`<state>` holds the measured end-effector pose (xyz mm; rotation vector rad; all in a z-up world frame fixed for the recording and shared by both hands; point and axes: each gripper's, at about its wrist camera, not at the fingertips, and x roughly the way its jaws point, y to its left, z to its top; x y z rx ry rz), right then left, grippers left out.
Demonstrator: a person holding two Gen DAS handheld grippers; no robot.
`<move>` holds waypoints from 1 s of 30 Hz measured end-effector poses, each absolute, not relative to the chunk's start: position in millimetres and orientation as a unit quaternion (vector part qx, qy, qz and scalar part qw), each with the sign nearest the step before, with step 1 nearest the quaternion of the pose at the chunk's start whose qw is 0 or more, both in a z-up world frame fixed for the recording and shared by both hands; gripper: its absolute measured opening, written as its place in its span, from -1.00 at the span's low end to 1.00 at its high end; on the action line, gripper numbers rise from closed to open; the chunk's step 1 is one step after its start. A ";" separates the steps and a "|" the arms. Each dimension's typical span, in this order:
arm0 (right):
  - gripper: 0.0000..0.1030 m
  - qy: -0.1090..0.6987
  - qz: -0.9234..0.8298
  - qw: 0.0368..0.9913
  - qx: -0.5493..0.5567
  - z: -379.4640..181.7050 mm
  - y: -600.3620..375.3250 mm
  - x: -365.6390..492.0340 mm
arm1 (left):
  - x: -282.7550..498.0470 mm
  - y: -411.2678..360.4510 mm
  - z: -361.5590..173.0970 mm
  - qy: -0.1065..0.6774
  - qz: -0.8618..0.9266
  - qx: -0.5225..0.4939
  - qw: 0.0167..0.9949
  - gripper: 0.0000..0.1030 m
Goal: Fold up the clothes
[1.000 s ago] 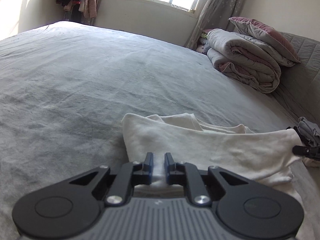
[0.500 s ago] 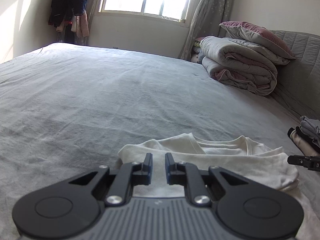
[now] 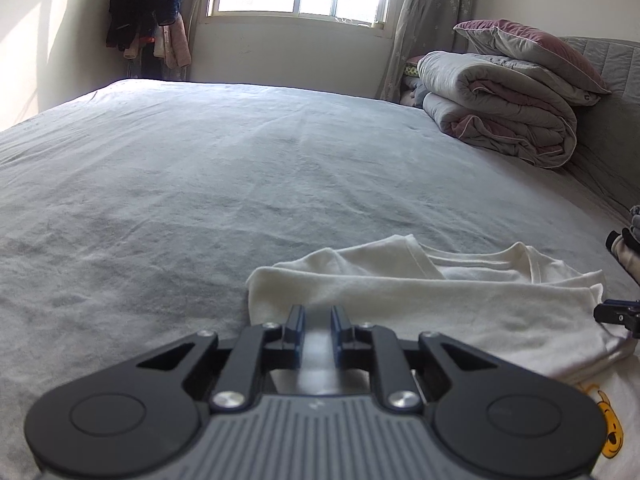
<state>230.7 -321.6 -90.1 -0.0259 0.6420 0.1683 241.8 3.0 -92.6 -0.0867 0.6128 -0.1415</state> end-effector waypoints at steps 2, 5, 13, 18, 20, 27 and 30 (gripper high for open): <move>-0.48 0.316 0.088 0.945 0.001 -83.3 -323.5 218.8 | 230.8 -2.6 -85.3 0.304 -0.069 -0.040 0.949 -0.45; -0.43 0.322 0.092 0.942 0.018 -76.7 -325.2 198.5 | 210.9 -9.1 -80.3 0.305 -0.070 -0.045 0.949 -0.42; -0.40 0.350 0.095 0.930 0.053 -80.7 -329.2 129.9 | 143.8 -15.5 -89.0 0.325 -0.066 -0.059 0.942 -0.33; -0.41 0.361 0.088 0.927 0.057 -84.0 -333.5 92.4 | 100.3 -17.2 -94.9 0.351 -0.058 -0.044 0.933 -0.30; -0.42 0.363 0.089 0.925 0.059 -85.3 -334.4 77.1 | 82.7 -17.4 -97.2 0.350 -0.058 -0.033 0.934 -0.26; -0.41 0.364 0.101 0.925 0.044 -87.2 -333.2 35.2 | 25.5 -15.7 -100.9 0.334 -0.065 -0.001 0.940 -0.22; -0.40 0.364 0.115 0.924 0.026 -88.9 -334.5 18.8 | 7.7 -11.6 -101.7 0.331 -0.074 0.004 0.941 -0.21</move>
